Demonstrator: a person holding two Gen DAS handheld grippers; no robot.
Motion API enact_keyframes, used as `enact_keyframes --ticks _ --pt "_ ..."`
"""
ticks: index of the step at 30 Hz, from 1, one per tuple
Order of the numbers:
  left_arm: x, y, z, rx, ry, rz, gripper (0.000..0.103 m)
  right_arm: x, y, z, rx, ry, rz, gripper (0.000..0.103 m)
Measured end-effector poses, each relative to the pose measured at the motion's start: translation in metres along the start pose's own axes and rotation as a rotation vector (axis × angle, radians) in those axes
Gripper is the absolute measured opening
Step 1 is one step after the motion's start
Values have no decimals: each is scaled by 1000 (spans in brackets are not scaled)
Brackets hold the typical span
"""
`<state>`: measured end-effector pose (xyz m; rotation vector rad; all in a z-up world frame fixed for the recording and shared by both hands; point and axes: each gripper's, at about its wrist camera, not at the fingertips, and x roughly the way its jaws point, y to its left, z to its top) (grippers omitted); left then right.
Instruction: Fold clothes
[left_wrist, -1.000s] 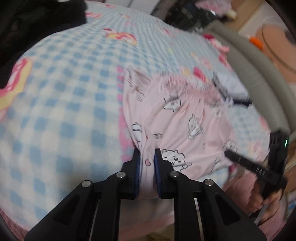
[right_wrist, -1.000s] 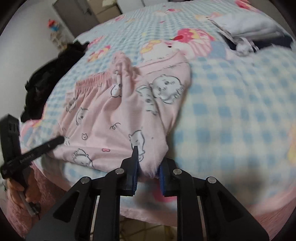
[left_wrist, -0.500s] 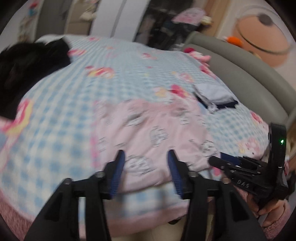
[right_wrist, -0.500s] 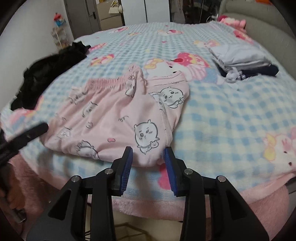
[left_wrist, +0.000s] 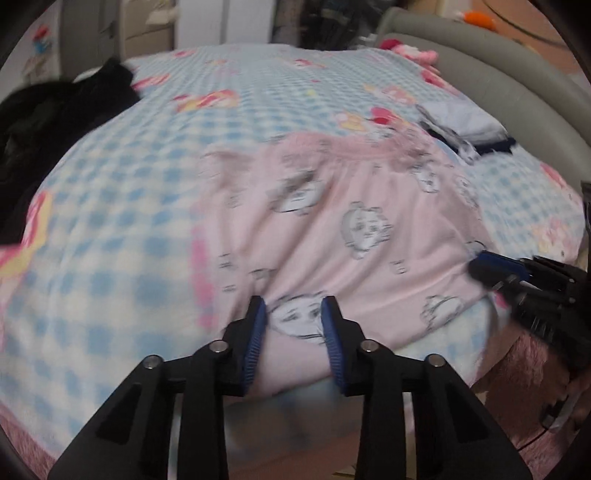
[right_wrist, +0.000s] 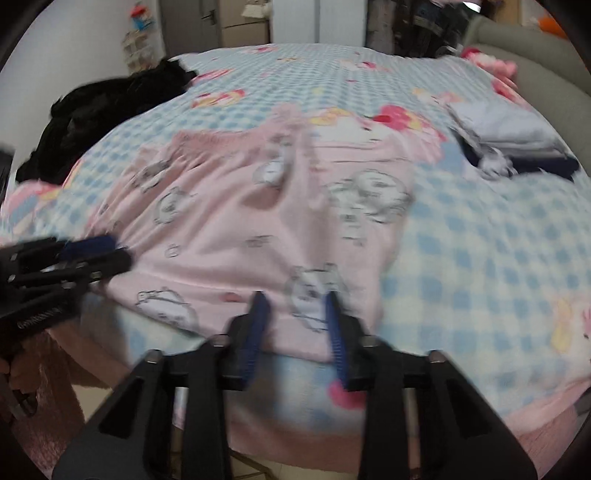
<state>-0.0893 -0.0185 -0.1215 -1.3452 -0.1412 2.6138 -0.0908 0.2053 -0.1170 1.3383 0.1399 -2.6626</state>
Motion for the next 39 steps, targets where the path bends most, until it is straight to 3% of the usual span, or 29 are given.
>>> enact_keyframes --ticks 1,4,7,8,11,14,17,19,21,23,25,27,28,31,34,37,39 --pt "-2 5 0 -15 -1 -3 20 -3 -5 0 12 -1 -13 10" --pt "-13 4 -3 -25 -41 -22 21 -10 -17 -1 51 -9 -25 10" --pt "-28 -8 -5 -5 -108 -49 45 -26 -5 0 32 -70 -39 20" --pt "-30 -15 -6 11 -122 -75 49 -33 1 1 22 -94 -37 27" --pt "-19 -34 -9 63 -102 -76 52 -35 20 4 -18 -118 2 32" --pt "-9 -36 -9 73 -64 -48 52 -10 35 5 -37 -36 -16 34" --pt "-1 -26 -6 48 -22 -25 54 1 23 1 -2 -1 -1 34" --pt "-5 -13 -6 16 -16 -2 47 0 9 -1 30 6 4 30" --pt "-6 1 -8 -20 -3 2 38 -4 -6 -3 66 12 8 12" --pt "-7 12 -7 -72 1 -26 31 -6 -18 -6 112 21 28 6" --pt "-12 12 -8 -71 -15 7 31 -11 -25 -6 132 12 9 6" --pt "-16 11 -8 -63 -37 48 33 -20 -28 -5 122 -13 -83 27" --pt "-19 10 -7 -60 -51 63 44 -25 -32 -4 132 -32 -97 42" --pt "-29 3 1 -61 -107 2 48 -37 -43 1 184 -72 -62 42" --pt "-29 -16 24 19 -146 0 50 -38 -35 16 153 -104 -24 42" --pt "-12 -37 48 107 -107 -2 54 -30 -11 39 36 -113 -30 42" --pt "2 -45 55 134 -55 -57 57 -18 3 53 -18 -93 5 42"
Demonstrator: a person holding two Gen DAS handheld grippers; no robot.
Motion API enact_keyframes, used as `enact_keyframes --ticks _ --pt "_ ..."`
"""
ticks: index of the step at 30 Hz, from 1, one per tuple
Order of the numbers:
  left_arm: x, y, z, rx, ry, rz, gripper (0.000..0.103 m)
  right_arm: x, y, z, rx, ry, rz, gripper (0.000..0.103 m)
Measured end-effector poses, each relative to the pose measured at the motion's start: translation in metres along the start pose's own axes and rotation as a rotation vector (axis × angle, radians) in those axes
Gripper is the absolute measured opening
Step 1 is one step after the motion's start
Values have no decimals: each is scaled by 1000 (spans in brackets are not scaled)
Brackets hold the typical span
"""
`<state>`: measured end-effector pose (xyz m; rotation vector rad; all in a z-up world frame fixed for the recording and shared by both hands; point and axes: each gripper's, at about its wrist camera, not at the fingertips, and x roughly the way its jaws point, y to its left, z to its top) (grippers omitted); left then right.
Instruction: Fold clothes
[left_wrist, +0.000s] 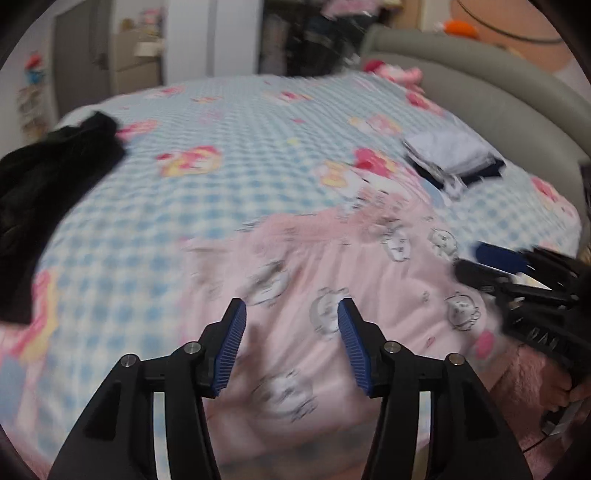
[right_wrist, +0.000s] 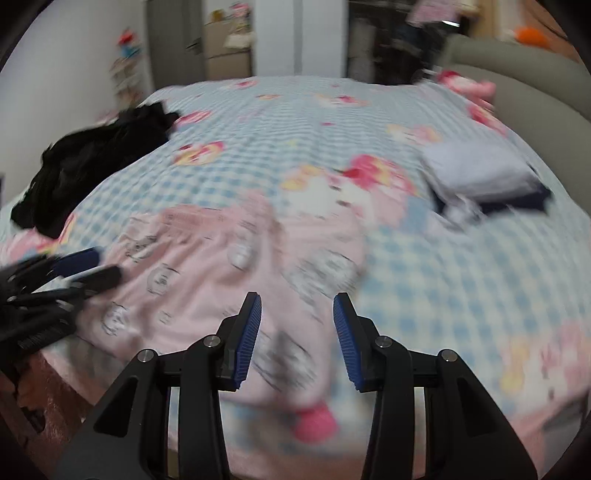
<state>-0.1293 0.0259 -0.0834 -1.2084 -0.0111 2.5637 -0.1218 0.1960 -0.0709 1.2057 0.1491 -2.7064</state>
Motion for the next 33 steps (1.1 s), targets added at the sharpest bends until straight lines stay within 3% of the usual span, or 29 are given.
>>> enact_keyframes --ticks 2,5,8,11,12,14,16,17,20,22,25,27,30,33 --pt "18 -6 0 20 46 -5 58 19 12 6 -41 41 38 43" --pt "36 -5 -8 66 78 81 60 53 26 -2 -105 125 0 42" --pt "38 10 -12 49 71 96 54 59 18 -13 -105 117 -7 42" --pt "30 35 -11 -20 52 186 55 50 -1 -14 -35 99 -16 39" --pt "27 49 -13 -65 49 187 58 48 -9 -13 -6 96 -24 31" --pt "20 74 -17 -161 41 159 63 43 -24 -11 45 96 -59 28" --pt "9 83 -17 -209 7 147 63 35 -34 -10 71 88 -116 37" --pt "3 81 -15 -210 -23 143 61 30 -40 -9 89 77 -101 38" --pt "-6 64 -7 -167 -89 89 61 17 -48 -3 155 48 -24 38" --pt "-8 52 1 -130 -117 33 61 13 -38 6 125 25 8 38" --pt "12 24 15 -16 -58 10 61 21 -10 18 21 28 26 41" --pt "33 11 17 58 -5 46 61 35 8 21 -47 57 20 41" --pt "53 14 10 147 50 192 64 60 15 14 -89 115 -34 39" --pt "44 40 6 69 45 169 66 66 2 8 -73 125 -55 39"
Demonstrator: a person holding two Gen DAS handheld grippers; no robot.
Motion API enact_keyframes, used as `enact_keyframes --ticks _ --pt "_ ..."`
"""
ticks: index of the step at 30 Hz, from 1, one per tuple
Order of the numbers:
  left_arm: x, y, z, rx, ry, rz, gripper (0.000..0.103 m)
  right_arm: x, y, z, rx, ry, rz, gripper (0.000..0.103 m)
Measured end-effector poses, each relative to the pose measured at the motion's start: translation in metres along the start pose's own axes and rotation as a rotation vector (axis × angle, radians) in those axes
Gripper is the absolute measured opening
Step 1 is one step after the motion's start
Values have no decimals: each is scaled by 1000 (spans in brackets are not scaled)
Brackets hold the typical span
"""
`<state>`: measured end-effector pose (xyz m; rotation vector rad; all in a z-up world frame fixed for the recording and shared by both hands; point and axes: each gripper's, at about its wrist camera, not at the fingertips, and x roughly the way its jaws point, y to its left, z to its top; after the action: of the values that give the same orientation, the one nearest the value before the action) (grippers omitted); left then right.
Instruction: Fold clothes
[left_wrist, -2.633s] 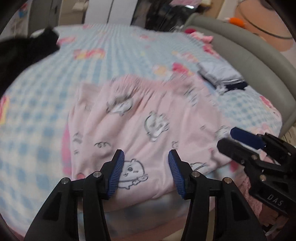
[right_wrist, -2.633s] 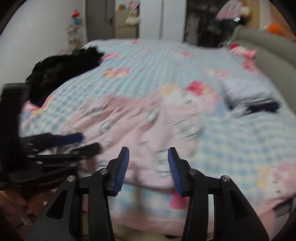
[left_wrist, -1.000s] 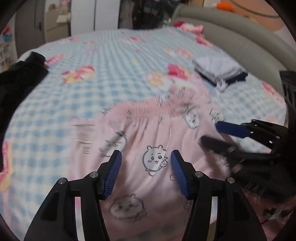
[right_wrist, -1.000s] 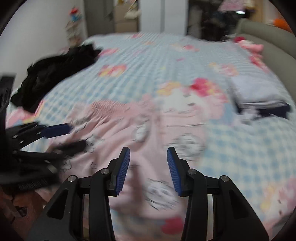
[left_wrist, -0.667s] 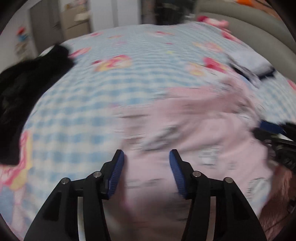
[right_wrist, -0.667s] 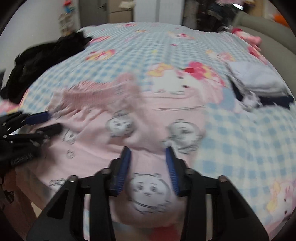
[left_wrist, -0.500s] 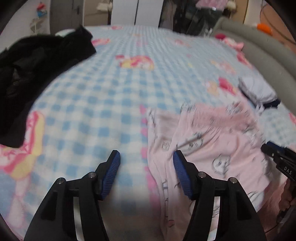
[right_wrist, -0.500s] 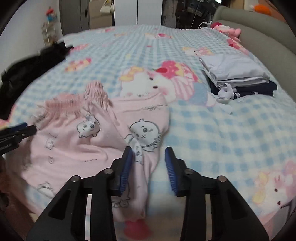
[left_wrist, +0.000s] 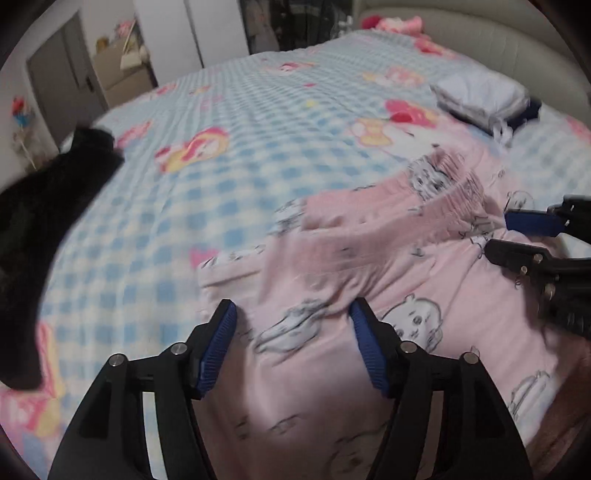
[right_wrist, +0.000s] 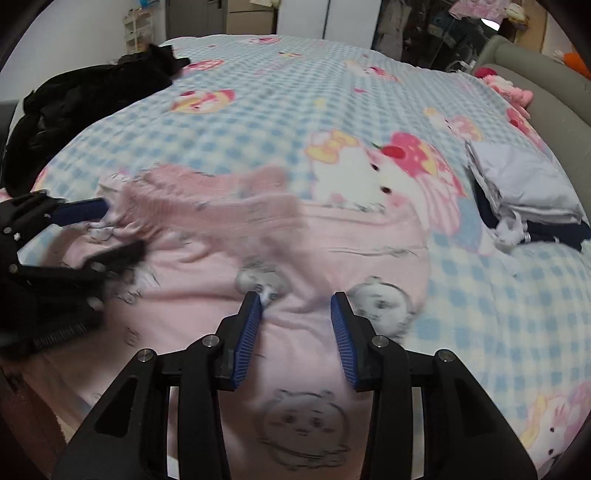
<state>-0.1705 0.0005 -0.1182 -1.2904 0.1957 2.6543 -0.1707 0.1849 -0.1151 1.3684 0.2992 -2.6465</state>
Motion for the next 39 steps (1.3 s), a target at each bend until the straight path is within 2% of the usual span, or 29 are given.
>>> enact_keyframes --ticks 4,8,10,12,15,18,19,20,22,25,28,31,34,36,37,39 --pt "-10 33 -1 -135 -21 -62 71 -13 -30 -2 70 -18 -31 41" --pt "-27 44 3 -236 -109 -109 70 -29 -51 3 135 -46 -49 41" --pt "-32 39 8 -223 -141 -163 69 -38 -50 9 143 -74 -13 41" --pt "-30 27 13 -178 -140 -196 69 -42 -39 17 134 -92 53 42" --pt "-12 5 14 -82 -88 -145 69 -32 -11 28 65 -76 115 42" --pt "7 7 10 -80 -26 -35 68 -6 15 26 -22 -21 66 41" --pt "9 14 9 -107 -19 -30 68 3 21 25 -46 -6 41 41" --pt "8 27 8 -159 -19 -62 69 9 19 23 -49 -2 15 41" --pt "2 42 7 -221 -31 -113 69 10 5 19 -7 -15 6 42" --pt "-18 41 3 -223 -80 -105 69 -5 -20 17 100 -49 6 45" --pt "-42 35 -3 -239 -121 -160 68 -29 -35 11 170 -92 30 45" --pt "-61 21 -13 -197 -146 -165 68 -48 -32 -1 208 -108 96 46" --pt "-63 10 -25 -174 -119 -188 68 -57 -7 -16 152 -109 142 46" --pt "-54 4 -32 -141 -68 -131 68 -52 12 -24 83 -85 129 45" --pt "-50 1 -35 -121 -41 -95 68 -46 18 -27 52 -63 84 44" --pt "-45 9 -40 -105 -5 45 68 -37 17 -36 32 -31 -4 44"
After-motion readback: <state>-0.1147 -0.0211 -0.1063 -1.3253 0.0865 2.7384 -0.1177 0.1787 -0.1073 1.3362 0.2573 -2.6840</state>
